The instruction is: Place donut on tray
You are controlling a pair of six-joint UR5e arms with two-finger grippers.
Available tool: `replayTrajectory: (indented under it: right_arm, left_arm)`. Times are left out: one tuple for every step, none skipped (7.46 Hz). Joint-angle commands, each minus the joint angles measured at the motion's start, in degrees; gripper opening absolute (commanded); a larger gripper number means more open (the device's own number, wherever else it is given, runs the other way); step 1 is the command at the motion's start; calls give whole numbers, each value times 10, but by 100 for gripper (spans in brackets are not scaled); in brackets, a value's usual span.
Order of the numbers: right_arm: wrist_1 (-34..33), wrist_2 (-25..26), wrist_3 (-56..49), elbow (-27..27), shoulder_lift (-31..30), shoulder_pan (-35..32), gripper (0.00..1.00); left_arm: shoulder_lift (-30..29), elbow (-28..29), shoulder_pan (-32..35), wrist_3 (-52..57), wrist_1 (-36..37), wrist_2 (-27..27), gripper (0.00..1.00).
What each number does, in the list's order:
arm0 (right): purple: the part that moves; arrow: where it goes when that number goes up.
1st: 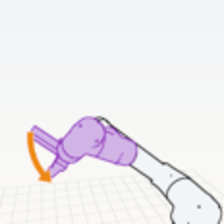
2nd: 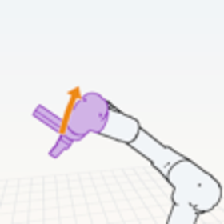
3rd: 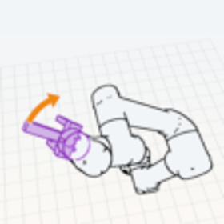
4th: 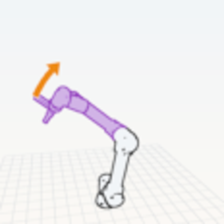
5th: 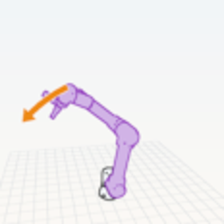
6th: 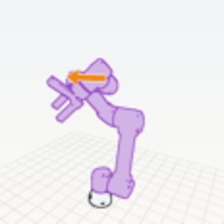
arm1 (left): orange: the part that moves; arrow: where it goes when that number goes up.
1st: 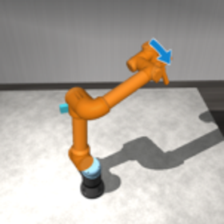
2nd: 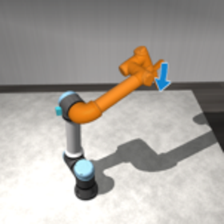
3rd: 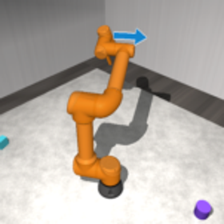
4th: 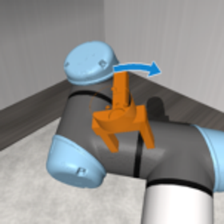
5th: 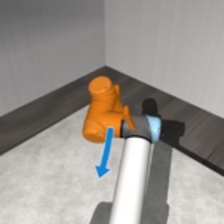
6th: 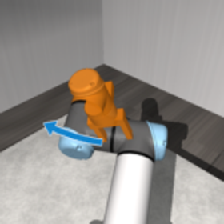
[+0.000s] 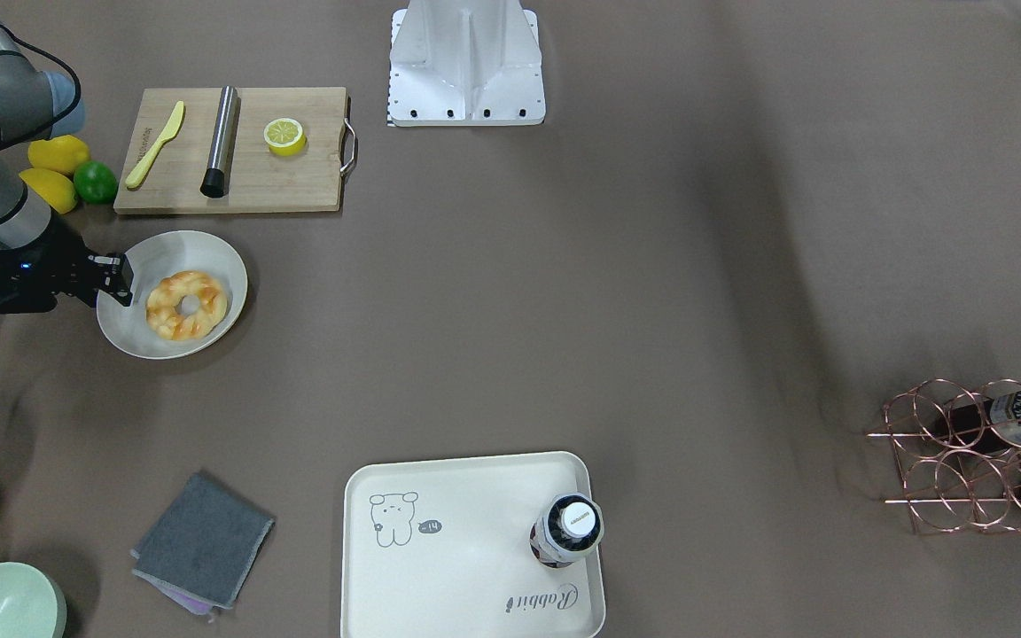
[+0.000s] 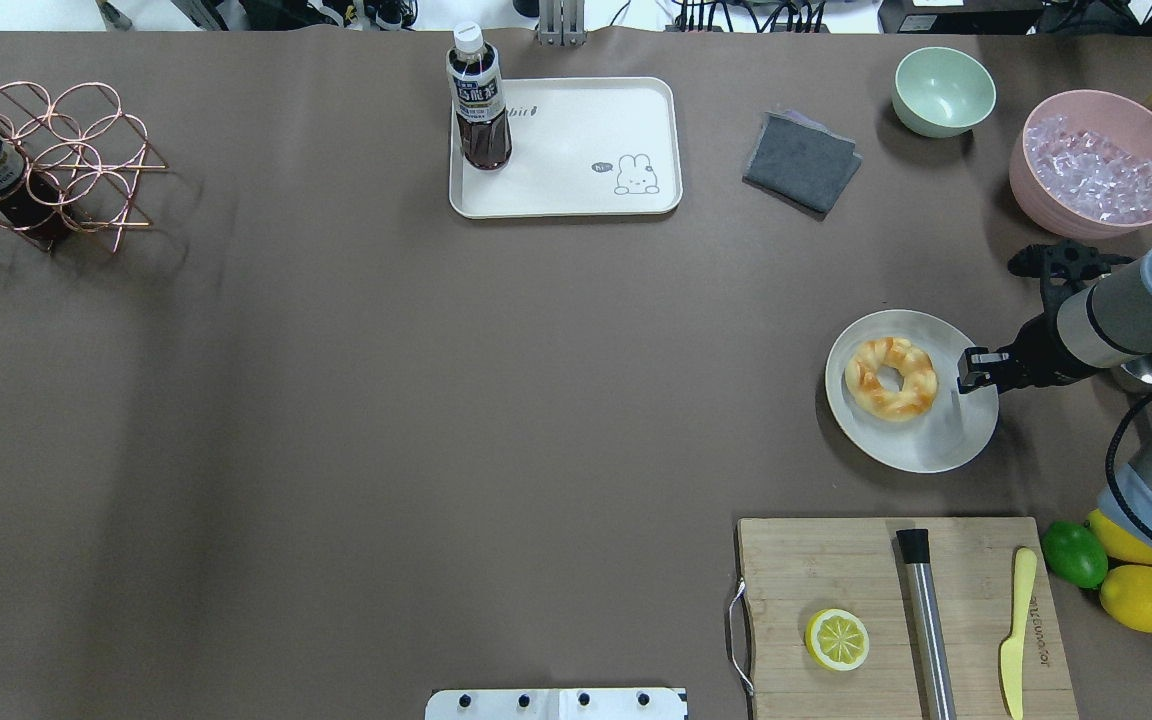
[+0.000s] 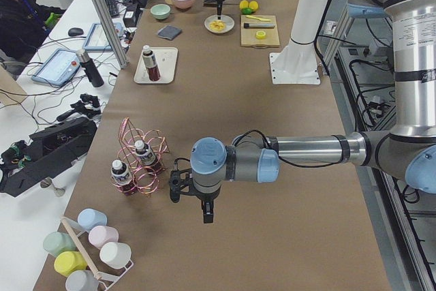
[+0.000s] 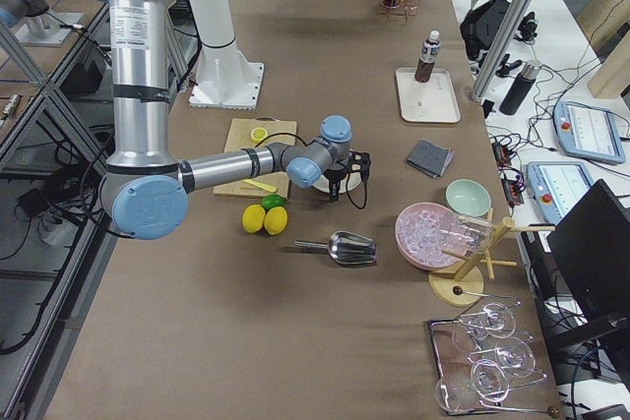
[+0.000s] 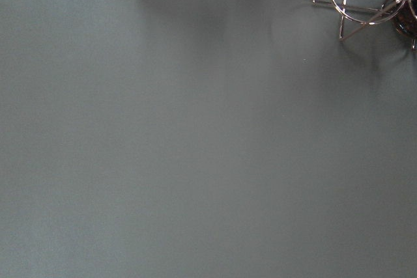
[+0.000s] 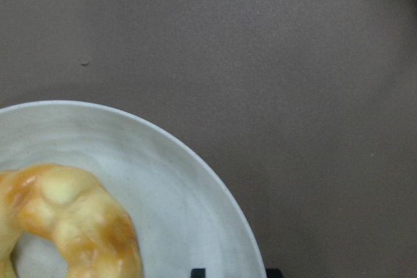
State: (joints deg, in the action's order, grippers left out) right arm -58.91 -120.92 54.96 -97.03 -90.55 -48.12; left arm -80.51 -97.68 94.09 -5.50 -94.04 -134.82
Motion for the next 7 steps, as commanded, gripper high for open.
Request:
replayTrajectory:
  right_arm:
    - [8, -5, 6, -2, 3, -1, 0]
    - [9, -20, 48, -4, 16, -10, 0]
    - [9, -49, 103, -4, 33, -22, 0]
    - [9, -75, 131, -7, 48, -35, 0]
    - [9, -107, 132, -8, 62, -50, 0]
    - [9, -127, 132, -7, 81, -58, 0]
    - [8, -127, 132, -5, 104, -59, 0]
  left_arm:
    - [0, 0, 0, 0, 0, 0, 98]
    - [0, -1, 1, 0, 0, 0, 98]
    - [0, -2, 1, 0, 0, 0, 98]
    - [0, -2, 2, 0, 0, 0, 98]
    - [1, -2, 2, 0, 0, 0, 98]
    - [1, -2, 3, 0, 0, 0, 98]
    - [1, -2, 3, 0, 0, 0, 98]
